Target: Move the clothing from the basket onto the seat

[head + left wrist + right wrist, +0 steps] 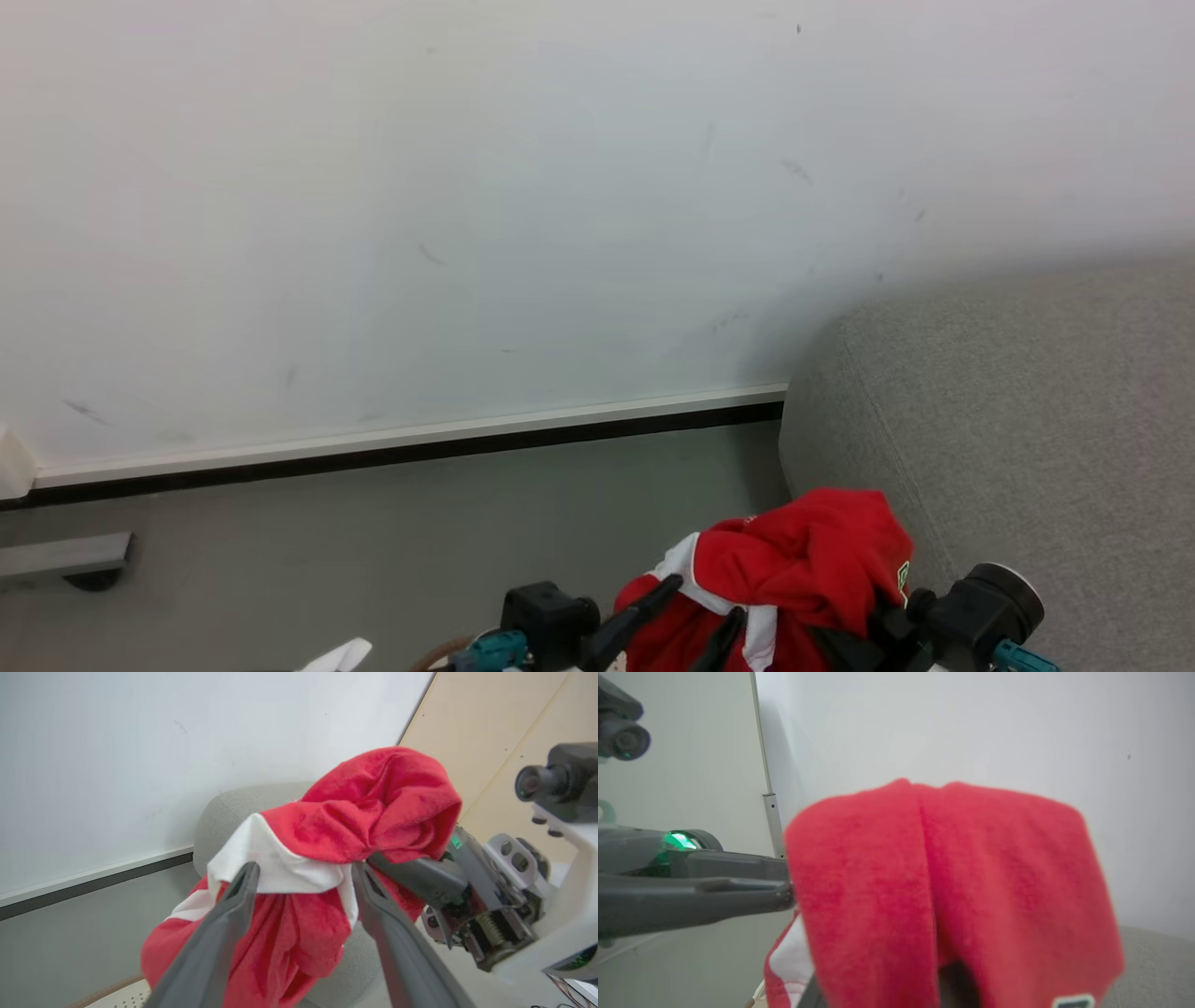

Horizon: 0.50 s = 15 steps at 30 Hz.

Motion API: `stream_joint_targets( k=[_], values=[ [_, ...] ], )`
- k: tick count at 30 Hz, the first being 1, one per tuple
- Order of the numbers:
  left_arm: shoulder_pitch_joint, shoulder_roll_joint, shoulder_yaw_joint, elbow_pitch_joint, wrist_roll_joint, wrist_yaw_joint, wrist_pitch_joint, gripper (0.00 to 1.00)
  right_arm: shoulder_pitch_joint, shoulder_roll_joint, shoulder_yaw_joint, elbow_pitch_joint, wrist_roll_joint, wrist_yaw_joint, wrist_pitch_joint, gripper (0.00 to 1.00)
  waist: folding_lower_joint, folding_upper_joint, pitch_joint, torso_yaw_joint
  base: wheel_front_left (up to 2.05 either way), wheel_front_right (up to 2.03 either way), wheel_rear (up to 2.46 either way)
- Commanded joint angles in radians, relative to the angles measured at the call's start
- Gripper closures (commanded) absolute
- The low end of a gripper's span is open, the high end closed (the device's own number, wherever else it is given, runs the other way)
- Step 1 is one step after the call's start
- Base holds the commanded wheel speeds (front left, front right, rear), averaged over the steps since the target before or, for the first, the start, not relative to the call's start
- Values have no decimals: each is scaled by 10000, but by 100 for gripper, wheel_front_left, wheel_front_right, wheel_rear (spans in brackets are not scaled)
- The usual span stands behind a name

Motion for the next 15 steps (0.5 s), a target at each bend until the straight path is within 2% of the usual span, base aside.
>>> stream_joint_targets(
  k=[1,15],
  values=[
    [-69,135,21,100,173,67,-101,0,107,-56,-144,-79,-106,-22,-57,100,0,0,9,-34,0,0,0],
    [-169,55,50,637,248,176,-579,0,-135,-436,-910,-568,-361,-22,-51,100,0,0,94,-435,0,0,0]
  ],
)
